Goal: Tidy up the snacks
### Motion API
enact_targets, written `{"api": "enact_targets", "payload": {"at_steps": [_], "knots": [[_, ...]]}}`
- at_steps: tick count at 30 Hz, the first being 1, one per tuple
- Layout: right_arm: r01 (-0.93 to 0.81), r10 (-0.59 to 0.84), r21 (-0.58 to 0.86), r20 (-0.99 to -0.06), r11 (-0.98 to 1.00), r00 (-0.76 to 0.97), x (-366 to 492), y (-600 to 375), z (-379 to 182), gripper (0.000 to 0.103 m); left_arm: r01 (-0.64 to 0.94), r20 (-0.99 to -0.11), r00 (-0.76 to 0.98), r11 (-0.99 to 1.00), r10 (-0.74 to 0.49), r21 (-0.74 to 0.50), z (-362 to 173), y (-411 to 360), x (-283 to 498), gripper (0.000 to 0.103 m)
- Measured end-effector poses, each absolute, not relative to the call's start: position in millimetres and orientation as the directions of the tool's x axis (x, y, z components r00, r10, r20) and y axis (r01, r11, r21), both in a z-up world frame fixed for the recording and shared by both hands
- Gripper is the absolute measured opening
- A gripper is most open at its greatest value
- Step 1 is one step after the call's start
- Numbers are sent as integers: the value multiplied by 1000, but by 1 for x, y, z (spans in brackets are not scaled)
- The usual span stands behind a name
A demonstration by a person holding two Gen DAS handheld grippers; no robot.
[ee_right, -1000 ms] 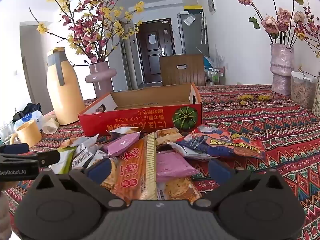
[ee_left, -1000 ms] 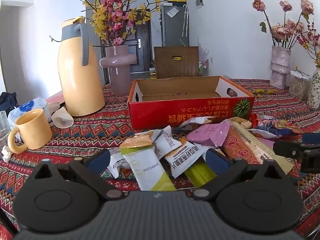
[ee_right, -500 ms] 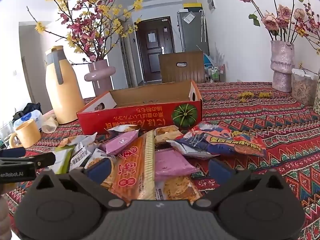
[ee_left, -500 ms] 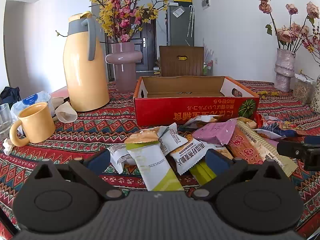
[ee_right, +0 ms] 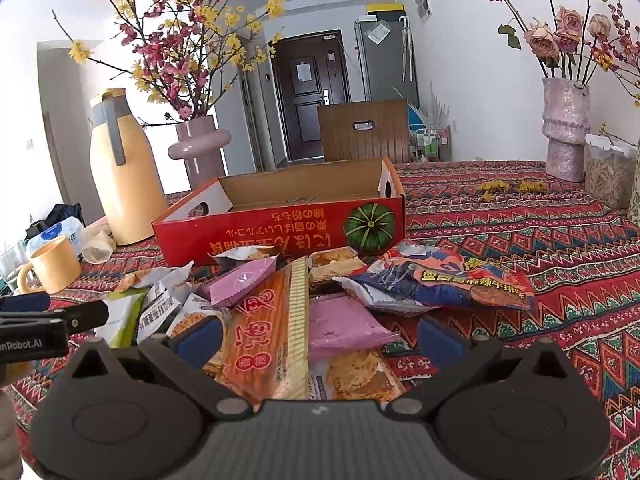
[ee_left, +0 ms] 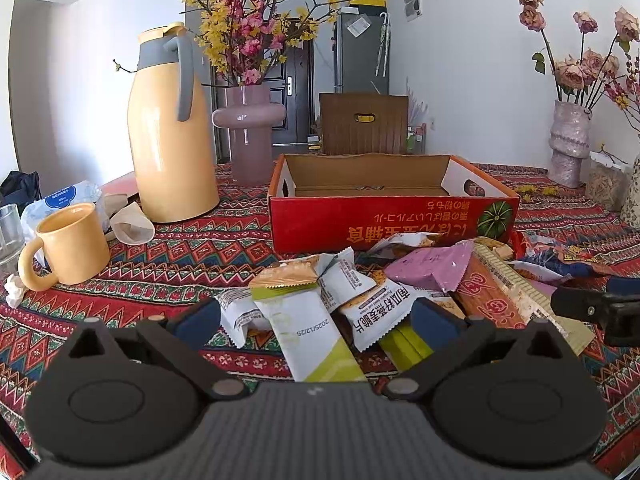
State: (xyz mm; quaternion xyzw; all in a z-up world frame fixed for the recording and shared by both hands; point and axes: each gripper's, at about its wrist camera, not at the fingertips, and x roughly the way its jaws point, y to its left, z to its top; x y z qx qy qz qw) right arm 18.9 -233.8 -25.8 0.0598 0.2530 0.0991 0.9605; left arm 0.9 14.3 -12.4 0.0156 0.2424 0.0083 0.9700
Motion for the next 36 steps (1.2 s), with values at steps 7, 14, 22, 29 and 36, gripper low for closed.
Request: {"api": "enact_targets", "payload": {"at_steps": [7, 14, 22, 29, 36], "knots": [[-160, 221, 165, -474, 973, 852, 19, -234, -26, 103, -9, -471, 882, 999, 22, 30, -13, 15, 0, 103], [-160, 221, 166, -475, 973, 852, 19, -234, -26, 103, -10, -470, 882, 1000, 22, 27, -14, 16, -2, 103], [-160, 221, 165, -475, 973, 852, 19, -234, -26, 103, -14, -471, 882, 1000, 22, 20, -14, 17, -2, 103], [-162, 223, 166, -474, 973, 852, 19, -234, -26, 103, -13, -471, 882, 1000, 18, 15, -14, 19, -3, 103], [-164, 223, 162, -476, 973, 851, 17, -232, -26, 103, -14, -471, 882, 1000, 18, 13, -15, 19, -4, 103]]}}
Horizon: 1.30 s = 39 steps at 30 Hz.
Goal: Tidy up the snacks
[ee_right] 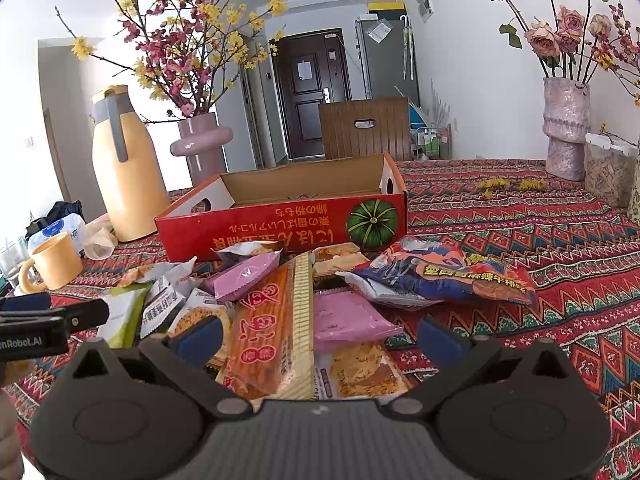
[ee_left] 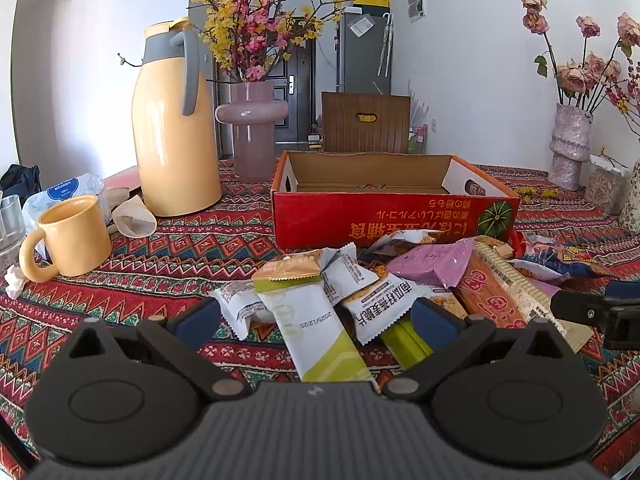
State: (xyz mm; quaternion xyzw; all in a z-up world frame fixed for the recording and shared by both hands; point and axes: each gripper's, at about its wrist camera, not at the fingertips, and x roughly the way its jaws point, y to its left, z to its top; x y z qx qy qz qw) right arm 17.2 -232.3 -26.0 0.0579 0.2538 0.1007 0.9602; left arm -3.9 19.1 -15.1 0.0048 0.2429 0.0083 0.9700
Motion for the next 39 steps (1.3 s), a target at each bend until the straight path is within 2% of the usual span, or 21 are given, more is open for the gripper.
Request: {"api": "enact_targets", "payload": {"at_steps": [27, 29, 36, 39], "knots": [[-200, 240, 134, -491, 971, 837, 22, -227, -23, 103, -12, -490, 871, 1000, 10, -1, -20, 21, 0, 103], [-212, 248, 129, -496, 969, 832, 25, -226, -23, 99, -12, -493, 870, 1000, 9, -3, -20, 22, 1, 103], [-266, 262, 70, -527, 961, 808, 44, -209, -22, 74, -19, -502, 865, 1000, 13, -7, -20, 25, 2, 103], [-301, 270, 33, -543, 953, 795, 54, -198, -21, 69, -22, -503, 864, 1000, 14, -9, -21, 26, 2, 103]]}}
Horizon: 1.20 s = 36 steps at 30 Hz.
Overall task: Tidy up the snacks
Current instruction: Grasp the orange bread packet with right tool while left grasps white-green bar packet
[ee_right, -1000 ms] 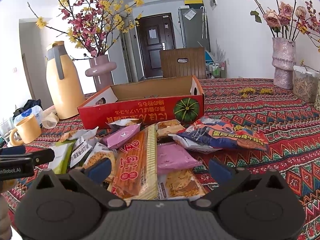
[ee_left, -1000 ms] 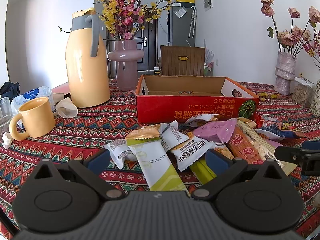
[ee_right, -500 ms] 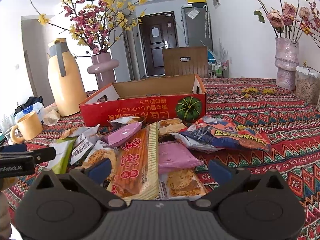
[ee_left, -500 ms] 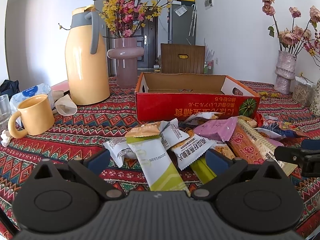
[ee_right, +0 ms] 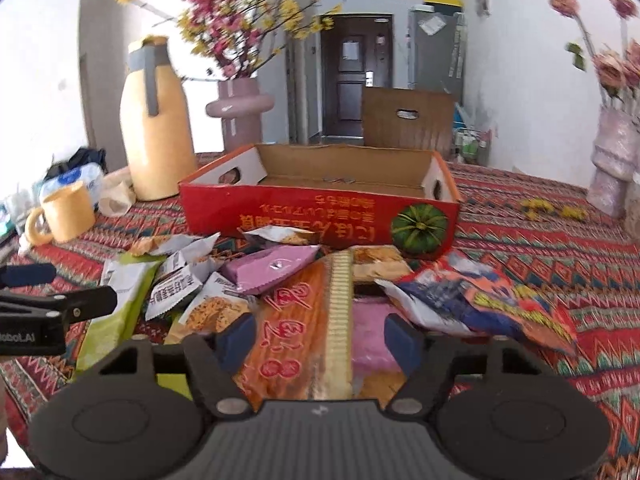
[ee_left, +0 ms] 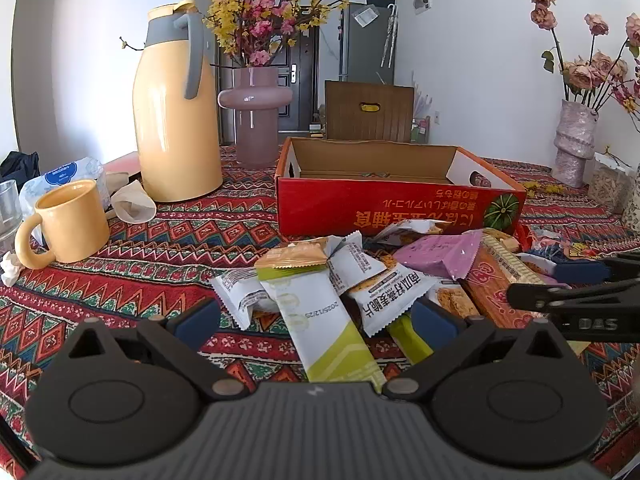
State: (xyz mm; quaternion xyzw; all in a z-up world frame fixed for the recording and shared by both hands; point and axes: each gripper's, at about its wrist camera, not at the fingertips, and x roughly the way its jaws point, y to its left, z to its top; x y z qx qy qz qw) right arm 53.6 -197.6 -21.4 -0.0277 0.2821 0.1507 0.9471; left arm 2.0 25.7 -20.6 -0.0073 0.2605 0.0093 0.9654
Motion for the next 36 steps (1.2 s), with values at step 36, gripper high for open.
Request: {"api": "enact_targets", "payload": {"at_steps": [36], "knots": [[-354, 180, -184, -600, 917, 779, 66, -159, -37, 33, -73, -555, 831, 997, 38, -40, -26, 42, 8, 103]]}}
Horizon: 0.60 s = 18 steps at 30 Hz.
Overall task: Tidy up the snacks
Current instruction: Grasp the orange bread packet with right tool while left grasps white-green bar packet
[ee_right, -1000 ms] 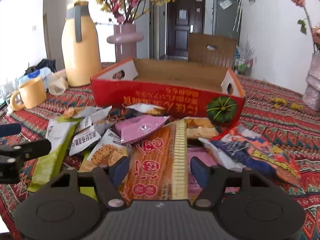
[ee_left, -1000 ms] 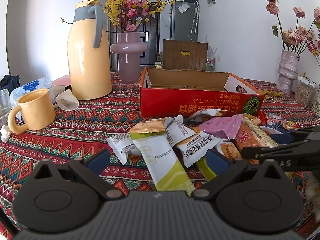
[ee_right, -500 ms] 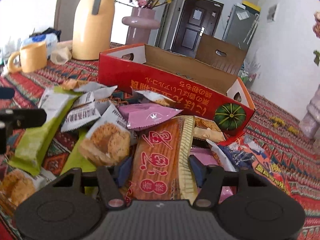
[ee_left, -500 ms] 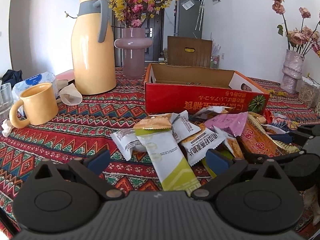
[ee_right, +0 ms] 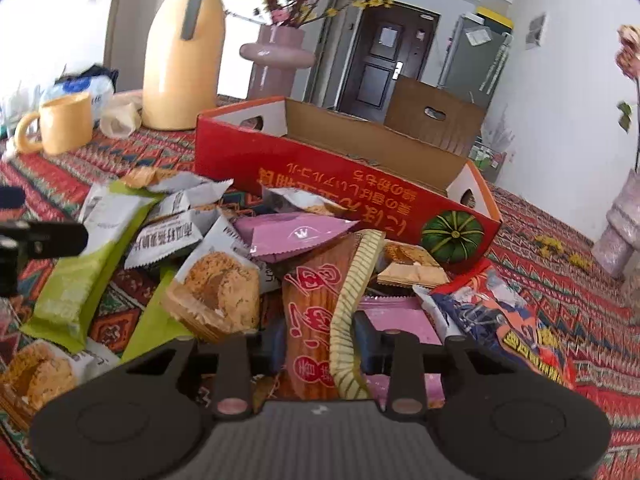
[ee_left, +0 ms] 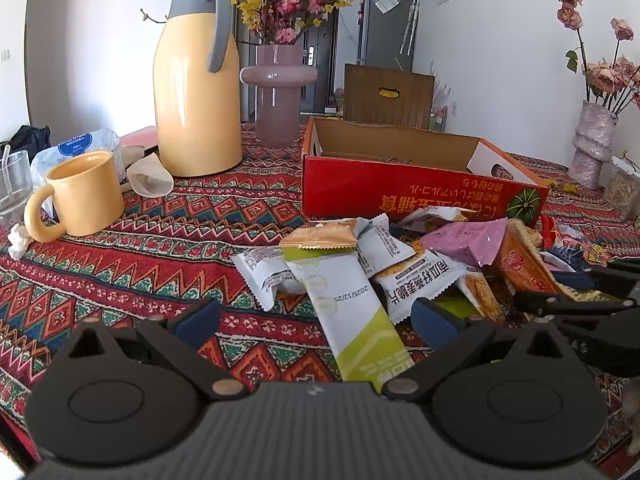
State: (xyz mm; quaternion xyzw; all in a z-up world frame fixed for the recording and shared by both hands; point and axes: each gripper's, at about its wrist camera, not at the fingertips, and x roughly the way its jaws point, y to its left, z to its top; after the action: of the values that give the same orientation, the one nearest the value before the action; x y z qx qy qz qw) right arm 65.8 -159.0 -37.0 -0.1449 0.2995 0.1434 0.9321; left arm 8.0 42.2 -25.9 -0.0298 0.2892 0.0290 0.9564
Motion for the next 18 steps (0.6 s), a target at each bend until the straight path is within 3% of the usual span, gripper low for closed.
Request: {"api": "enact_targets", "payload": {"at_steps": [14, 18], "knots": [[-233, 216, 26, -487, 972, 846, 55, -206, -11, 32, -101, -649, 760, 993, 38, -60, -29, 34, 44, 103], [-213, 222, 72, -460, 974, 860, 53, -219, -6, 32, -115, -687, 726, 991, 38, -67, -36, 32, 53, 91]]}}
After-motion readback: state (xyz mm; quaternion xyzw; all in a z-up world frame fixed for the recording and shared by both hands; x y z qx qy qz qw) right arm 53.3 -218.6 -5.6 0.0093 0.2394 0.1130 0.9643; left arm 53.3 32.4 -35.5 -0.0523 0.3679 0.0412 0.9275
